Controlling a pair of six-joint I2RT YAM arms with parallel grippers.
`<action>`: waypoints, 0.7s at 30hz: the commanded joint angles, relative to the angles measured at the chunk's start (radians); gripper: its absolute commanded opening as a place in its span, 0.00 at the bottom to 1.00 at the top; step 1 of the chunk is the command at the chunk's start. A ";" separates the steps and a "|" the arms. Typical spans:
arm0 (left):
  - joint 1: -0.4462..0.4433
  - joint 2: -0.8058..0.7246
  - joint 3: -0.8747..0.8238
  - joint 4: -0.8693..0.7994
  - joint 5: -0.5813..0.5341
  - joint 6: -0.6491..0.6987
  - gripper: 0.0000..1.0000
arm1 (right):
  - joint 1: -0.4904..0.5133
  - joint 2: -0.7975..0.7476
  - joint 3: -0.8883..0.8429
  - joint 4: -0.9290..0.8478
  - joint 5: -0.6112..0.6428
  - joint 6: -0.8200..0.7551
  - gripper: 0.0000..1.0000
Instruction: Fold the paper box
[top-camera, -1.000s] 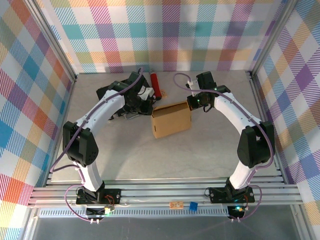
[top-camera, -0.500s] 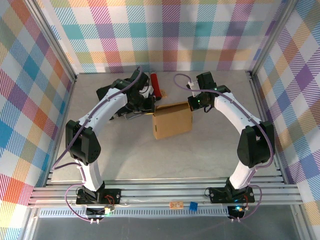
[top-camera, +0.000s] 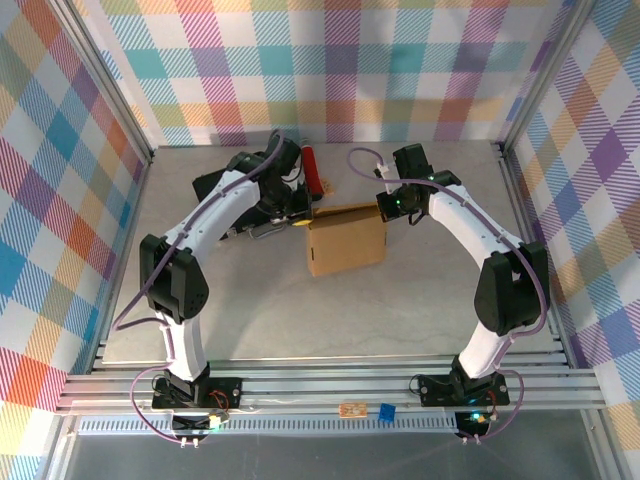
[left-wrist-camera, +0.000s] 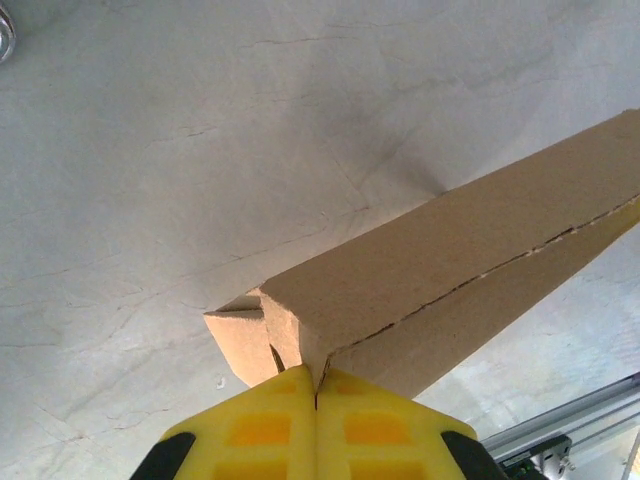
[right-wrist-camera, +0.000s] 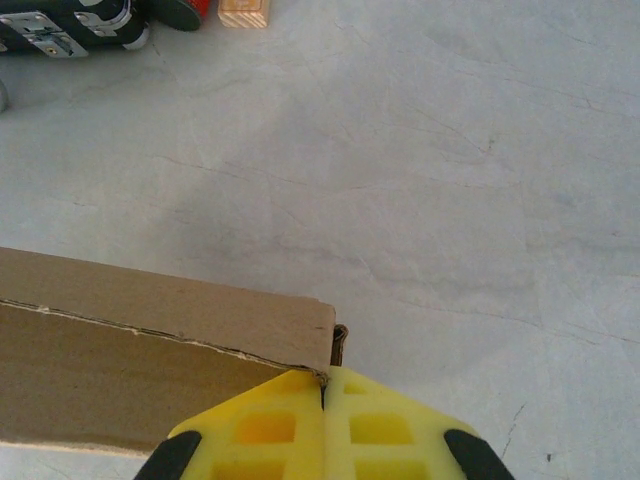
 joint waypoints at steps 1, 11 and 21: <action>-0.017 0.019 0.059 -0.005 0.061 -0.050 0.06 | 0.015 0.004 0.023 -0.023 -0.052 0.002 0.00; -0.005 0.056 0.133 -0.066 0.129 -0.088 0.06 | 0.016 -0.004 0.012 -0.022 -0.044 -0.004 0.00; 0.010 0.073 0.159 -0.058 0.174 -0.143 0.05 | 0.020 -0.006 0.016 -0.016 -0.045 -0.001 0.00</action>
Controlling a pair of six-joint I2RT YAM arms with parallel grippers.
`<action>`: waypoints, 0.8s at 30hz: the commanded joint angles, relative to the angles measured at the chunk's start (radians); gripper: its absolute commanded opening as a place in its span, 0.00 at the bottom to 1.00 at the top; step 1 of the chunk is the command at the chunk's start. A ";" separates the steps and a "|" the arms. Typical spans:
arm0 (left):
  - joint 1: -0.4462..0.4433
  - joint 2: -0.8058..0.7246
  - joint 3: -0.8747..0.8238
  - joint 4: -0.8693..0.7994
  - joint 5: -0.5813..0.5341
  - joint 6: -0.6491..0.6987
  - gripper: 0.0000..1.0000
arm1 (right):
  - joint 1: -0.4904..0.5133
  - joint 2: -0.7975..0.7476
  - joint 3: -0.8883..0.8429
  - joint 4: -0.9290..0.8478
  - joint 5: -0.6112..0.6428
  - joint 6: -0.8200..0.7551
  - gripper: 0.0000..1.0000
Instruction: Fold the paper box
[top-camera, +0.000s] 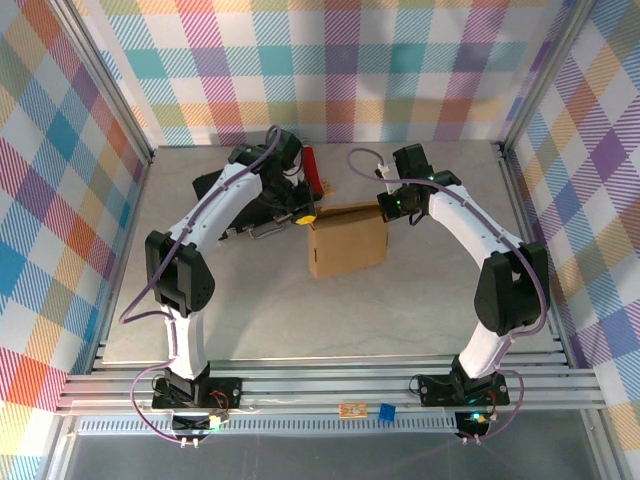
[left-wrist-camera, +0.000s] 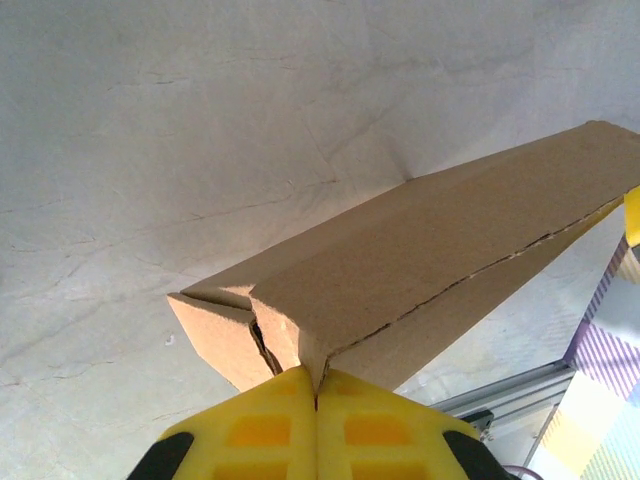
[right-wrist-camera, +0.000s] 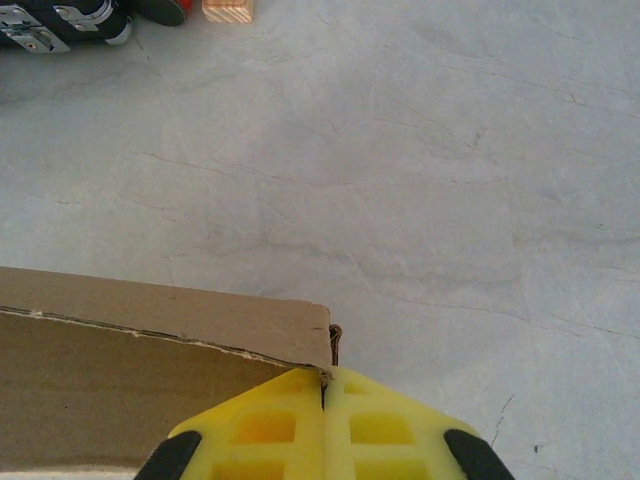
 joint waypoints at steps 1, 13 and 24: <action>-0.001 0.013 0.045 0.045 0.086 -0.033 0.05 | 0.019 -0.006 0.015 -0.013 -0.066 0.000 0.00; -0.009 -0.066 -0.134 0.167 0.077 -0.002 0.01 | 0.019 -0.006 0.002 -0.004 -0.061 0.017 0.00; -0.022 -0.178 -0.390 0.441 0.051 -0.037 0.00 | 0.019 -0.016 -0.011 0.002 -0.064 0.026 0.00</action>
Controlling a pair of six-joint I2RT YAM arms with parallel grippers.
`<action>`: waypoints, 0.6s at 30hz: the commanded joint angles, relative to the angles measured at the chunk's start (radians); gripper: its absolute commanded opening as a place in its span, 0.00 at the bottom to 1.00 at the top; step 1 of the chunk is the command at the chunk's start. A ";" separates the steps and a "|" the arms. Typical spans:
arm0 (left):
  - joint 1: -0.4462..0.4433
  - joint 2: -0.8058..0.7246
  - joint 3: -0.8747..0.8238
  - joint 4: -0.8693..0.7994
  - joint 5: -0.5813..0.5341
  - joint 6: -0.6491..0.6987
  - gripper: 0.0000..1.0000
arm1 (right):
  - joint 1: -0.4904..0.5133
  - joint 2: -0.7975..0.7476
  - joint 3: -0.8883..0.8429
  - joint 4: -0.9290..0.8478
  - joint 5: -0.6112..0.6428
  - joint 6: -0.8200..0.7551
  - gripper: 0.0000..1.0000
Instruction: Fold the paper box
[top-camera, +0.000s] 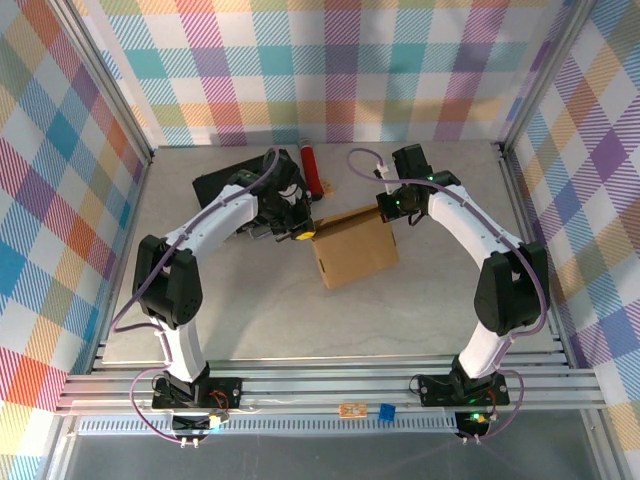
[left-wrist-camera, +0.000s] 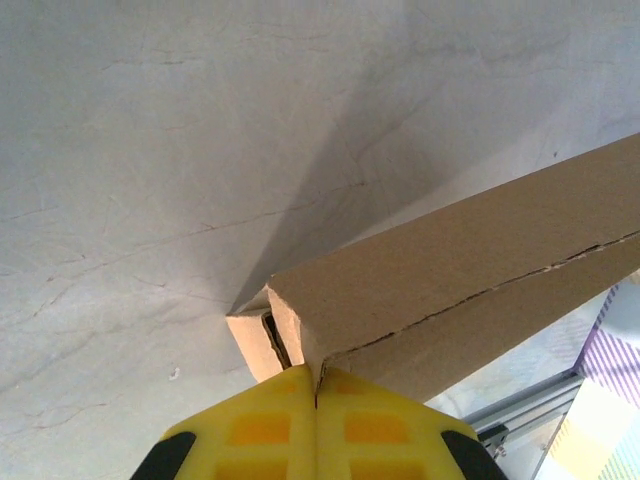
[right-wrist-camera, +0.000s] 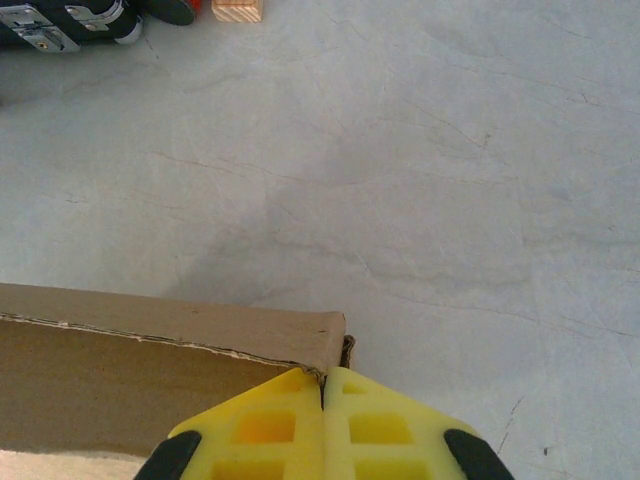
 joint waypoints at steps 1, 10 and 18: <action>-0.023 -0.050 -0.018 0.132 0.025 -0.018 0.00 | 0.017 -0.018 -0.012 0.003 -0.056 0.024 0.00; -0.047 -0.071 -0.057 0.181 -0.012 -0.006 0.00 | 0.017 -0.038 -0.047 0.038 -0.059 0.041 0.00; -0.071 -0.127 -0.144 0.247 -0.083 0.039 0.00 | 0.016 -0.083 -0.117 0.108 -0.056 0.054 0.00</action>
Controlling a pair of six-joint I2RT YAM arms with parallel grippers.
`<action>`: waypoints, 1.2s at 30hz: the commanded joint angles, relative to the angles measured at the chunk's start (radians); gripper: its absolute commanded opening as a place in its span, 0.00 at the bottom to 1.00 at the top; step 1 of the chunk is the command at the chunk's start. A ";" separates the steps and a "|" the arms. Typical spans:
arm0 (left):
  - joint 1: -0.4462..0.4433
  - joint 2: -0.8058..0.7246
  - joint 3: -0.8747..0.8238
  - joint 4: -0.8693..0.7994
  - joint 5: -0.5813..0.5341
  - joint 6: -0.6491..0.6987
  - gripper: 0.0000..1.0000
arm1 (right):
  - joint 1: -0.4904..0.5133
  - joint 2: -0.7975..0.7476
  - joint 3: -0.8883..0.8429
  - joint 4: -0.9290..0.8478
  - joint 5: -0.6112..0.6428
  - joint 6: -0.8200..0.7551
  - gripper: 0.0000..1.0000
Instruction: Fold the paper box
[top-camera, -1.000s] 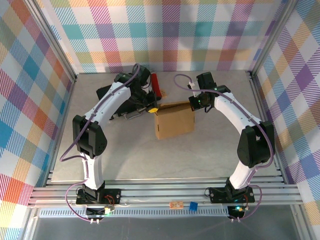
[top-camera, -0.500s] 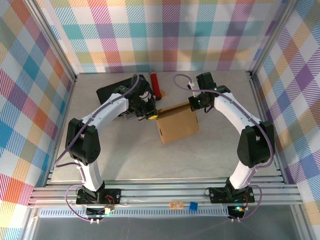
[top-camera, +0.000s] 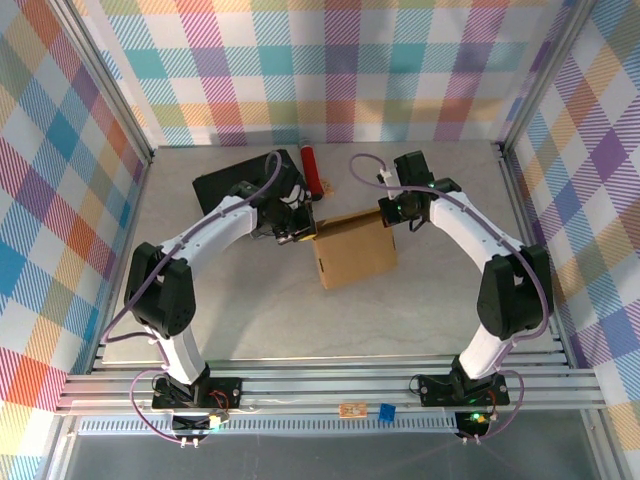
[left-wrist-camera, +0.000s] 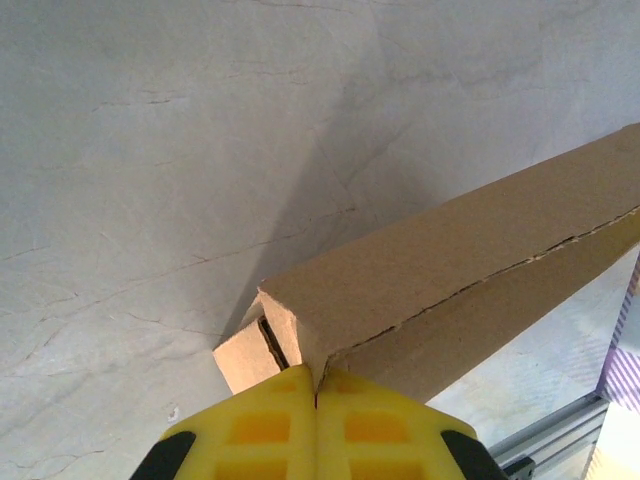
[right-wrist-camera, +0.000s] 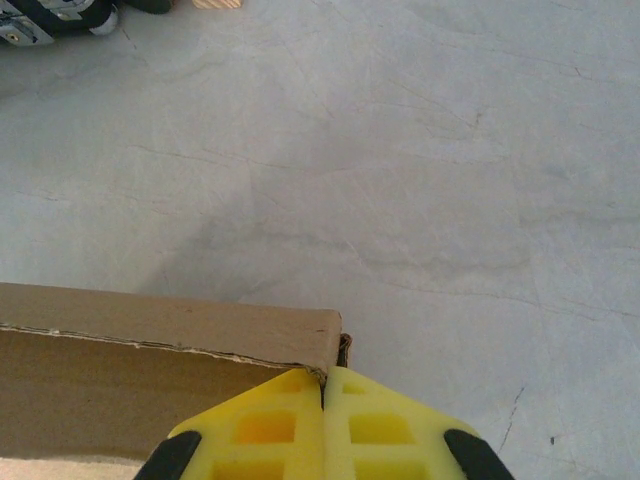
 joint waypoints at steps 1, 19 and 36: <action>-0.034 -0.057 -0.028 0.110 -0.009 0.037 0.00 | 0.020 -0.052 -0.031 0.049 -0.069 0.020 0.00; -0.145 -0.118 -0.169 0.216 -0.285 0.142 0.00 | 0.019 -0.108 -0.088 0.075 -0.082 0.082 0.07; -0.209 -0.109 -0.162 0.178 -0.447 0.164 0.00 | 0.019 -0.249 -0.127 0.017 -0.148 0.355 0.45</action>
